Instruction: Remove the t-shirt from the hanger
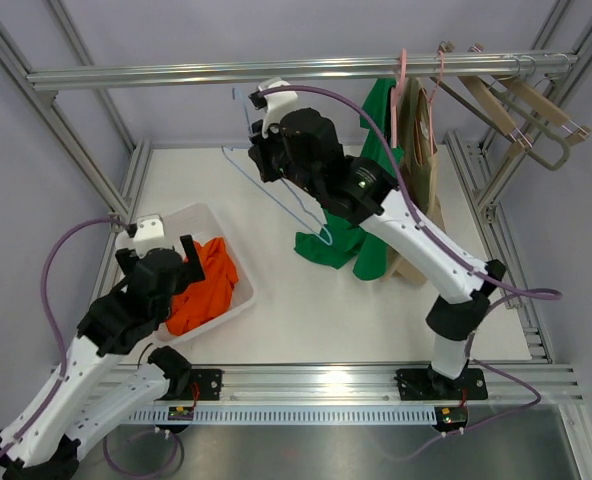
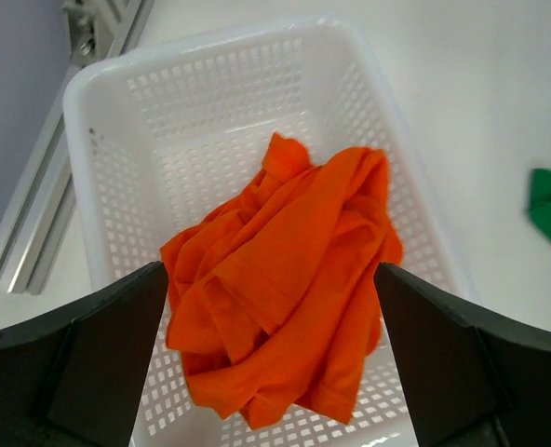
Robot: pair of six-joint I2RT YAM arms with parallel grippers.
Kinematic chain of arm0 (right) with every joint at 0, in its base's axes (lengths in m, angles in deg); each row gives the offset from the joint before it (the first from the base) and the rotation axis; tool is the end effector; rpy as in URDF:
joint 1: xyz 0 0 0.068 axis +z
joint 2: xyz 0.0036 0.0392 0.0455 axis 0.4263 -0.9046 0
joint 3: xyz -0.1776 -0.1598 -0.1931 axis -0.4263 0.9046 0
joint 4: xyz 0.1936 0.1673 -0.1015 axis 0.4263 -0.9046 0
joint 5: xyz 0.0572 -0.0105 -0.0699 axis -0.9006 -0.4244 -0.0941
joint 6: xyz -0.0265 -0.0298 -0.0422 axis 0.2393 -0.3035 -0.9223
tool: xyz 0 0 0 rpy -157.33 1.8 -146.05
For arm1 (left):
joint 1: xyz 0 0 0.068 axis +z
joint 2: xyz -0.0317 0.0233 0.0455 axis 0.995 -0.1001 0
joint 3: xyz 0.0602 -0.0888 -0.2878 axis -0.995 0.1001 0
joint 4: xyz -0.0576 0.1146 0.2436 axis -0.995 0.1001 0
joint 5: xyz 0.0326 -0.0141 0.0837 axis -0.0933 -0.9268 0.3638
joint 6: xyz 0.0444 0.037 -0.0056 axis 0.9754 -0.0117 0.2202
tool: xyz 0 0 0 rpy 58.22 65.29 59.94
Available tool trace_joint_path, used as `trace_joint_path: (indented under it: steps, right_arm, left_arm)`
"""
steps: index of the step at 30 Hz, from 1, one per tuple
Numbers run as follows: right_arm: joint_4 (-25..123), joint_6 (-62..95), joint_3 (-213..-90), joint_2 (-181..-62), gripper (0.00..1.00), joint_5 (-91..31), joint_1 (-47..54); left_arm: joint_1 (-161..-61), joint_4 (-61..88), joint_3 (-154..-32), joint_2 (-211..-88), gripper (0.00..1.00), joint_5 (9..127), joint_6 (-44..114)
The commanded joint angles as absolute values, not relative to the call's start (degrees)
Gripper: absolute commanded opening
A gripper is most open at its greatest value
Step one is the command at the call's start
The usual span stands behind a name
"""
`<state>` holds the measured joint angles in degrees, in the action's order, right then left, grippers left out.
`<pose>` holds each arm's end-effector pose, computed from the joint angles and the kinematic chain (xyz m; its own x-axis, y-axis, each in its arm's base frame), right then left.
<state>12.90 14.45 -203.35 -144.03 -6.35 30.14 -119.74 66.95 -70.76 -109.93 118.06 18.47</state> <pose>0.2458 0.3360 0.5399 -0.1777 -0.1086 -0.9781 -0.6279 0.7778 0.0277 0.0965 -0.0348 0.3455 -0.4376 -0.1222 -0.8908 -0.2320 0.9725 -0.0195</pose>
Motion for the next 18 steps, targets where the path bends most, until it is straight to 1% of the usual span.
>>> trace_joint_path:
  steps: [1, 3, 4, 5, 7, 9, 12, 18]
  right_arm:
    - [14.3, 10.6, -215.8, -150.0, 0.00, -3.6, 30.2]
    - [13.7, 9.9, -221.9, -155.8, 0.00, -2.3, 30.1]
    - [13.8, 9.9, -227.3, -157.7, 0.00, -2.0, 30.1]
    - [14.8, 9.8, -229.5, -160.6, 0.00, -1.3, 30.1]
    - [17.6, 7.6, -231.9, -162.2, 0.00, -1.1, 30.1]
    - [23.2, 6.4, -230.6, -163.0, 0.00, -0.3, 29.7]
    - [25.3, 7.1, -232.7, -166.1, 0.00, -0.9, 28.6]
    - [30.5, 9.1, -233.7, -170.9, 0.00, -0.5, 26.6]
  left_arm:
    - [-119.4, 60.4, -75.8, -102.5, 0.99, 110.7, 20.5]
    - [-119.4, 58.2, -75.7, -99.4, 0.99, 106.3, 23.3]
    - [-119.4, 56.3, -74.5, -96.6, 0.99, 101.2, 23.9]
    - [-119.5, 55.3, -73.5, -95.3, 0.99, 98.5, 24.8]
    - [-119.4, 52.5, -69.5, -93.0, 0.99, 91.1, 25.2]
    - [-119.4, 50.6, -66.4, -90.2, 0.99, 86.6, 25.9]
    - [-119.4, 48.3, -61.4, -87.6, 0.99, 84.9, 25.9]
    - [-119.4, 47.6, -61.4, -87.7, 0.99, 81.1, 26.5]
